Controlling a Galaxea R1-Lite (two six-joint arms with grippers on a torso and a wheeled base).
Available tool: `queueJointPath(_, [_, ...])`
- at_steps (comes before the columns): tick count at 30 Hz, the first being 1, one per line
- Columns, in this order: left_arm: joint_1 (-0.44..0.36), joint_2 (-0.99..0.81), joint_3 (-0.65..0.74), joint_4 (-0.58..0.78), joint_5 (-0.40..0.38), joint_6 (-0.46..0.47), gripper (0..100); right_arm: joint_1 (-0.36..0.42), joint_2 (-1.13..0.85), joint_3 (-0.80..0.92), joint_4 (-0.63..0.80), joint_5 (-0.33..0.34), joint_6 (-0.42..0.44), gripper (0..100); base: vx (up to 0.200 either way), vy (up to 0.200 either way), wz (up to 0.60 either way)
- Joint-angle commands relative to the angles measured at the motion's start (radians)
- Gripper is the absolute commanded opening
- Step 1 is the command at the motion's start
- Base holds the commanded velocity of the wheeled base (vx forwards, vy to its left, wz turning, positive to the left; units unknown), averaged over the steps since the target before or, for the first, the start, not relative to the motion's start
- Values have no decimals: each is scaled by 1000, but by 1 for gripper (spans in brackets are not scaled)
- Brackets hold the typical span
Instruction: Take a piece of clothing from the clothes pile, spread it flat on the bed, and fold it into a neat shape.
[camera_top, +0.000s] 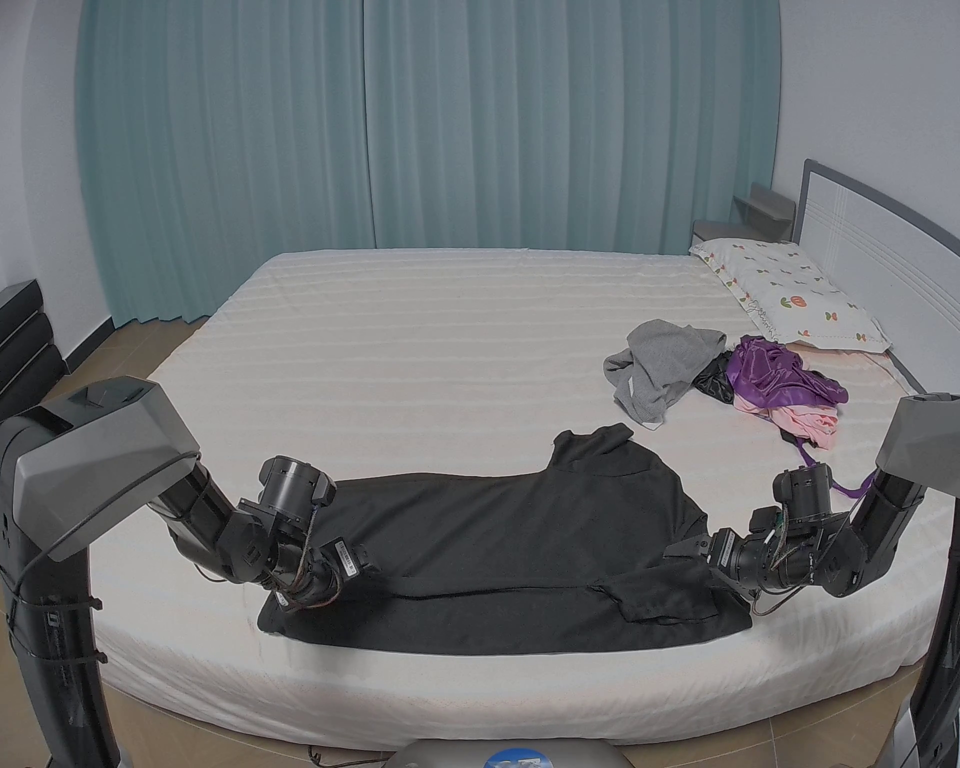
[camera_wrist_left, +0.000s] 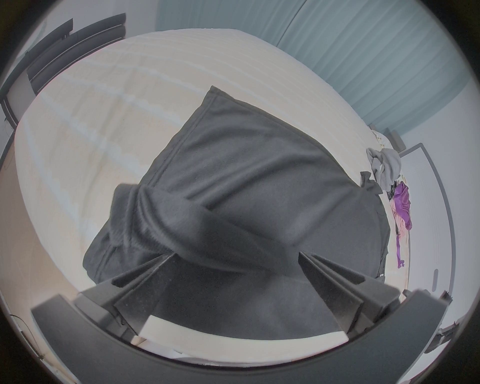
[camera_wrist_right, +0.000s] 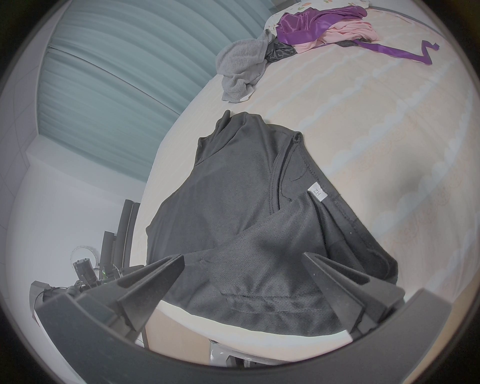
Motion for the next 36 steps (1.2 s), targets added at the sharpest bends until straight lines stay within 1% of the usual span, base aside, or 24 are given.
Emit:
queueJointPath(1, [14, 37, -48, 0, 3, 0, 100, 1, 2, -1, -1, 0, 0, 100, 0, 0, 0])
queueJointPath(4, [42, 67, -98, 2, 6, -3, 100, 1, 1, -3, -1, 1, 0, 100, 0, 0, 0])
queueJointPath(7, [42, 80, -115, 2, 24, -5, 100, 3, -7, -11, 1, 1, 2, 100, 0, 0, 0])
queueJointPath(10, [40, 107, -178, -6, 67, -16, 100, 3, -2, -17, 1, 0, 2, 100, 0, 0, 0])
queueJointPath(11, [40, 107, -178, -6, 67, -16, 100, 3, -2, -17, 1, 0, 2, 100, 0, 0, 0])
queueJointPath(12, [40, 113, -191, -27, 98, -45, 100, 4, 2, -17, 1, 0, 2, 100, 0, 0, 0])
queueJointPath(14, [40, 114, -191, -73, 113, -76, 100, 4, 1, -17, 1, 0, 2, 100, 0, 0, 0])
queueJointPath(16, [42, 111, -181, -121, 116, -94, 100, 4, 2, -15, 1, 0, 2, 100, 0, 0, 0])
queueJointPath(18, [43, 110, -180, -133, 116, -97, 100, 4, 2, -15, 1, 1, 2, 100, 0, 0, 0])
queueJointPath(23, [102, 110, -183, -228, 116, -152, 100, 9, 2, -9, -1, 0, 2, 100, 0, 0, 0])
queueJointPath(25, [109, 110, -180, -244, 115, -161, 100, 7, 2, -8, -1, 0, 2, 100, 0, 0, 0])
queueJointPath(26, [137, 102, -169, -284, 98, -186, 100, 7, 2, -6, -1, 0, 2, 100, 0, 0, 0])
queueJointPath(29, [166, 85, -134, -285, 56, -183, 100, 6, 1, -3, -1, 0, 2, 100, 0, 0, 0])
queueJointPath(33, [186, 33, -40, -284, -74, -166, 100, 3, 2, -1, -1, 0, 0, 100, 0, 0, 0])
queueJointPath(34, [186, 21, -17, -279, -109, -138, 100, 3, 4, 0, -1, 0, 0, 100, 0, 0, 0])
queueJointPath(36, [186, 11, 20, -270, -134, -59, 100, 6, 7, 3, -1, 0, 0, 100, 0, 0, 0])
